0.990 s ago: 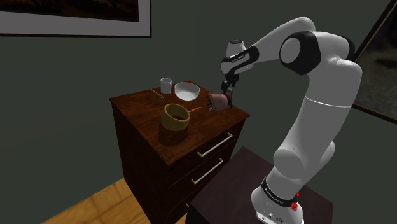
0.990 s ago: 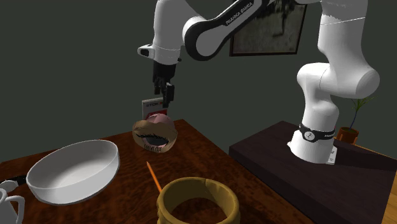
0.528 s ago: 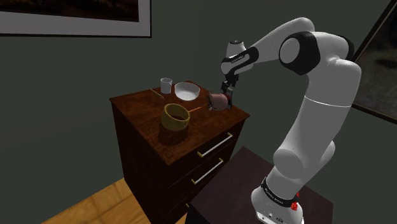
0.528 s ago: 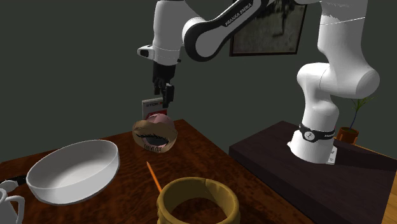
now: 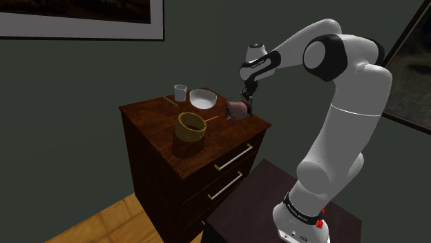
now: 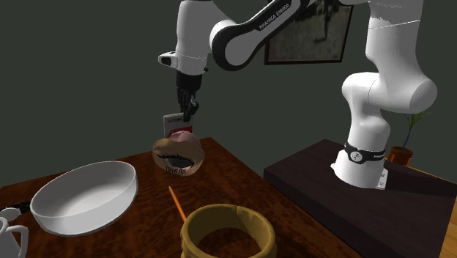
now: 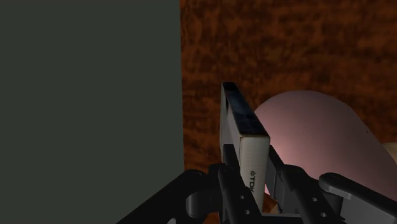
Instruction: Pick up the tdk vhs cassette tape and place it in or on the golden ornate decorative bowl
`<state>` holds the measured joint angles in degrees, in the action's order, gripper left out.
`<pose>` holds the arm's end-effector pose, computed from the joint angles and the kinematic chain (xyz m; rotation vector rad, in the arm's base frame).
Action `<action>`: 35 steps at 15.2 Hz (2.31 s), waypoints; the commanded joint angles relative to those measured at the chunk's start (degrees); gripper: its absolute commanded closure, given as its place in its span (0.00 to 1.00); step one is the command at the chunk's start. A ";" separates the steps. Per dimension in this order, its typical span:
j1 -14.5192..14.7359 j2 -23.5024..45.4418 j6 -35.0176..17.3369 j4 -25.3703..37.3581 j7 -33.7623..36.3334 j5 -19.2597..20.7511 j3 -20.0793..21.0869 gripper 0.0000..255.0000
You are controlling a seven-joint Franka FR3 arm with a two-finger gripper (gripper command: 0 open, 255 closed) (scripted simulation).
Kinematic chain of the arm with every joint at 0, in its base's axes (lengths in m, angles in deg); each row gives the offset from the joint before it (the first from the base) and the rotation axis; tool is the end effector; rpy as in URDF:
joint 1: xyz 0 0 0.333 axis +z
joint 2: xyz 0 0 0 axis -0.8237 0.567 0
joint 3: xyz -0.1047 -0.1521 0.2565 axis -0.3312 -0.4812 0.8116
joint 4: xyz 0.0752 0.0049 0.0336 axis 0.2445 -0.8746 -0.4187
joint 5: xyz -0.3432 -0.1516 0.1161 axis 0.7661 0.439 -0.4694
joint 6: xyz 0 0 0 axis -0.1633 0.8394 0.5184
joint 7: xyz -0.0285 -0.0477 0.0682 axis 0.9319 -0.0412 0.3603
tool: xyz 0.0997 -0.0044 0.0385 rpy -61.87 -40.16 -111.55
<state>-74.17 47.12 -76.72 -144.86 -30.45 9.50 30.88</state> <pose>0.5126 -0.3384 0.3965 2.8023 -0.1008 0.0705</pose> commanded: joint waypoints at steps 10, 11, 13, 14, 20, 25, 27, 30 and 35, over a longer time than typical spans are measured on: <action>0.23 -2.50 5.46 3.05 -1.48 -0.57 0.19 1.00; 0.25 -2.76 6.15 3.50 -1.66 -0.64 0.21 1.00; 0.30 -3.25 7.53 4.43 -2.02 -0.78 0.25 1.00; 0.33 -3.48 8.23 4.92 -2.20 -0.85 0.26 1.00; 0.45 -4.62 12.44 8.11 -3.30 -1.28 0.38 1.00; 0.54 -5.24 16.01 11.15 -4.22 -1.64 0.46 1.00; 0.57 -5.41 17.45 12.47 -4.59 -1.79 0.49 1.00; 0.61 -5.56 19.63 14.56 -5.16 -2.03 0.53 1.00; 0.64 -5.54 23.32 18.37 -6.13 -2.43 0.58 1.00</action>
<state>-73.49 41.65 -54.34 -127.43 -36.26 7.17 31.48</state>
